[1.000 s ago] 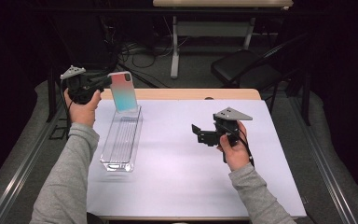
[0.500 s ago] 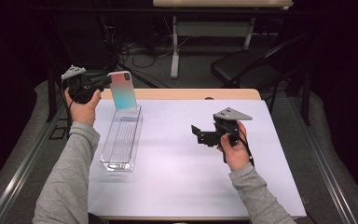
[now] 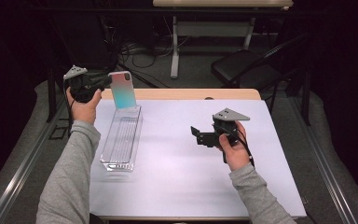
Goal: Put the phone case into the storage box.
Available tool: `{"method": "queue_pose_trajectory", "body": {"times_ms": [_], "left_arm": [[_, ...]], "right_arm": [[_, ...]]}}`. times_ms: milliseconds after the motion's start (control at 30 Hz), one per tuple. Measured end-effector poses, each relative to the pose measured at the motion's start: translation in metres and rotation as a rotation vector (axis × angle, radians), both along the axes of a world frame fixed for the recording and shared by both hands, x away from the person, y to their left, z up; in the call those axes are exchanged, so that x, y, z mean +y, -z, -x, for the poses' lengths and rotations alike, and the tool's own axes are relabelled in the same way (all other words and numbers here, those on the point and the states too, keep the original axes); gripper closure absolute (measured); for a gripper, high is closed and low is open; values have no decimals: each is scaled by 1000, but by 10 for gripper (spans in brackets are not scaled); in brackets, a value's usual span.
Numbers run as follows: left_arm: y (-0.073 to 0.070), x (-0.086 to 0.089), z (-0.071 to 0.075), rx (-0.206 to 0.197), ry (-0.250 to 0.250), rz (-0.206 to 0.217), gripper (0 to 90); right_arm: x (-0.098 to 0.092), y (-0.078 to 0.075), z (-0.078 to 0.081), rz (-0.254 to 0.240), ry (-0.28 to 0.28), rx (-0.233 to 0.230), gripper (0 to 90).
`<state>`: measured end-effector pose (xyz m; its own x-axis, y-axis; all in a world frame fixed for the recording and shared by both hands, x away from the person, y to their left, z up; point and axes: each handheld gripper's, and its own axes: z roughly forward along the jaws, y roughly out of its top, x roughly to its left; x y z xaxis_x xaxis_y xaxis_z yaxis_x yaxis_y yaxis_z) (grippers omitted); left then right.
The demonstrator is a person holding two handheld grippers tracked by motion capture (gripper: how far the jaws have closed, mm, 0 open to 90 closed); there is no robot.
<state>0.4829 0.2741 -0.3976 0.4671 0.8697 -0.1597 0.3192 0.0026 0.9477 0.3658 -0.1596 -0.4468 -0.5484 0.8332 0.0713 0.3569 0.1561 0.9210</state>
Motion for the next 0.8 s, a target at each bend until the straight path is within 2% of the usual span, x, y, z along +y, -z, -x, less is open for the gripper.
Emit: {"method": "queue_pose_trajectory", "body": {"times_ms": [367, 533, 800], "left_arm": [[12, 3, -13, -17, 19, -27, 841], [17, 5, -18, -25, 32, -55, 841], [23, 4, -23, -45, 45, -69, 842]], "right_arm": [[-1, 2, 0, 14, 19, -3, 61], [0, 3, 0, 24, 12, 1, 56], [2, 5, -1, 29, 11, 9, 49]]}}
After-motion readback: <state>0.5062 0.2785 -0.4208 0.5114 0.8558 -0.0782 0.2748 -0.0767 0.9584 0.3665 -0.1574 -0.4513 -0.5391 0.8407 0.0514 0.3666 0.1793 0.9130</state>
